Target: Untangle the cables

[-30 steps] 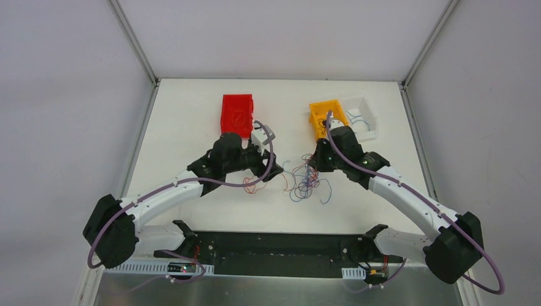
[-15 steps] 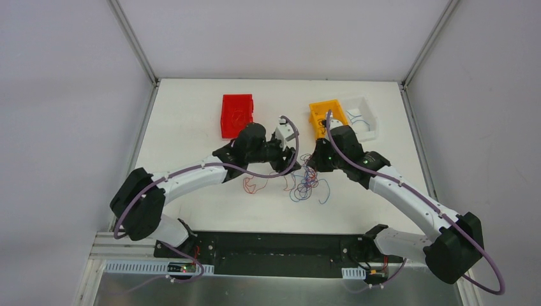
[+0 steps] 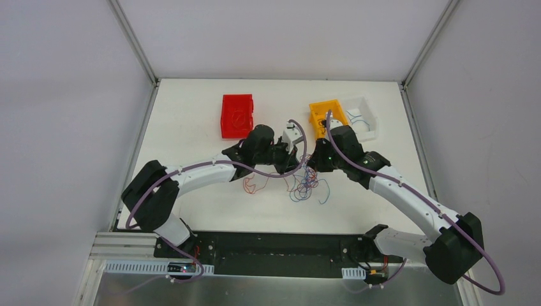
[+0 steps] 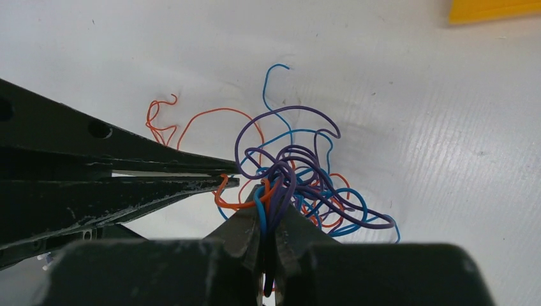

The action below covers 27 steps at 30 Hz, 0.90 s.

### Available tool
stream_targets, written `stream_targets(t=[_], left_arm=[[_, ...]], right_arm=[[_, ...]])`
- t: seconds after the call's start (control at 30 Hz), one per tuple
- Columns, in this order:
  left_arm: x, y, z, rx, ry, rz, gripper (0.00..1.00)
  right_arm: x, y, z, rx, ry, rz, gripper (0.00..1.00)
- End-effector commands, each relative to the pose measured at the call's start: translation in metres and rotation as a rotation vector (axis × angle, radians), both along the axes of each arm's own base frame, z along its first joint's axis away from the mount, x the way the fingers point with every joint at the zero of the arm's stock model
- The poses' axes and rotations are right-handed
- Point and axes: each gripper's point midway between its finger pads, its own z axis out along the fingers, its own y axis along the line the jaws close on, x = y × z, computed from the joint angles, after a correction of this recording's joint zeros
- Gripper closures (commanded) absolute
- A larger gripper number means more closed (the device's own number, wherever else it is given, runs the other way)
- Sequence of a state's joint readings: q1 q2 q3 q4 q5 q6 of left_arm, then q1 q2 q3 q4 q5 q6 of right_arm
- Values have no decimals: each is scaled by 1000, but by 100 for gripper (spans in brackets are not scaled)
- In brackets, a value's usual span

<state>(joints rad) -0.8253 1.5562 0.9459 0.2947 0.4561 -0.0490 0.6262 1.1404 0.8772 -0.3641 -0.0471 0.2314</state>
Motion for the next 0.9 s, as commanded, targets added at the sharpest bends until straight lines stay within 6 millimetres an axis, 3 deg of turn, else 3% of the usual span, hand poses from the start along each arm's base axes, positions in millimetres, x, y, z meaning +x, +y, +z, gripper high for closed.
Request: stream_targets(t=[0.0,0.13,0.3,0.43,0.57,0.63,0.87], left_arm=[[1,-6,20,-43,-26,4,100],[9,22,32,4,-65,142,100],[21,74,63,30,-100,364,100],[23,116,86,-19,-68,484,100],[21,148,93,-40,-72,560,100],[16,148,94,-50,-81,535,100],[8,114,92,-91,-10,378,100]], right_arm=[[2,4,20,37,-49,7,94],[5,-6,2,-8,-30,-50,90],[7,-22,-28,-54,0,-155,82],[10,-38,-49,-82,21,-259,80],[10,-49,-58,-90,36,-311,80],[8,-46,-57,-68,34,-298,80],[5,-32,-33,-1,13,-225,80]])
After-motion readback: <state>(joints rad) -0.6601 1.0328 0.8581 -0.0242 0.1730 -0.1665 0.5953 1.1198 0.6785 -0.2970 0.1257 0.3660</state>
